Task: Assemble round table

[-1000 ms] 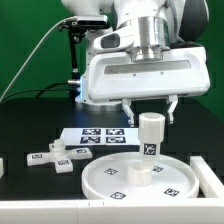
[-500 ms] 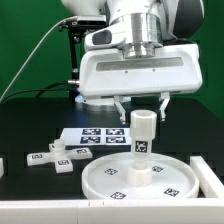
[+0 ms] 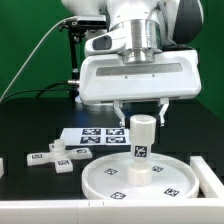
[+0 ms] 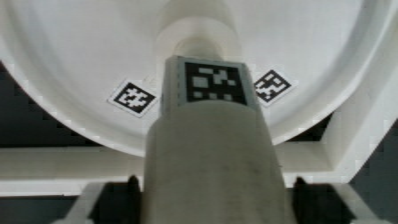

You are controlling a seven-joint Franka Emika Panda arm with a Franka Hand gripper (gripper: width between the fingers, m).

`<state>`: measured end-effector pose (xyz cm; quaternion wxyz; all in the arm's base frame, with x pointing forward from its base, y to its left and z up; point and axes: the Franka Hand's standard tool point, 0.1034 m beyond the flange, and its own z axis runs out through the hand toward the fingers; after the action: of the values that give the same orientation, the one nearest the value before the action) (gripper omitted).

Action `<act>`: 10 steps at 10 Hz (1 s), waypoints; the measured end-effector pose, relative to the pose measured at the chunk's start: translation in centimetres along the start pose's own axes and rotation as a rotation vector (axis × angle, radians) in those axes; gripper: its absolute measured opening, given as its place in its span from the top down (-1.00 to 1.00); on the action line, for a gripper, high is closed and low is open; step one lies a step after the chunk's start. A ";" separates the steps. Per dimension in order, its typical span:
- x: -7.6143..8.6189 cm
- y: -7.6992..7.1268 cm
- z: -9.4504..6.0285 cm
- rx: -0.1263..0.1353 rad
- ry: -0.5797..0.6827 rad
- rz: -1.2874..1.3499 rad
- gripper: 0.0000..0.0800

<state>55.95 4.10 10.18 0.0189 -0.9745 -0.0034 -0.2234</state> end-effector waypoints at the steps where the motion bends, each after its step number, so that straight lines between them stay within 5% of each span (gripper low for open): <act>1: 0.0 0.0 0.0 0.000 -0.001 0.000 -0.02; 10: -1.0 0.1 1.5 -0.008 -0.002 -0.003 -0.02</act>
Offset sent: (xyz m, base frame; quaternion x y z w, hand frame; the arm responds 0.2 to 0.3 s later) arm 0.0020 0.0020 -0.0157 -0.0096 0.0097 0.0025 0.9999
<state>55.69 4.11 8.41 0.0146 -0.9748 -0.0041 -0.2224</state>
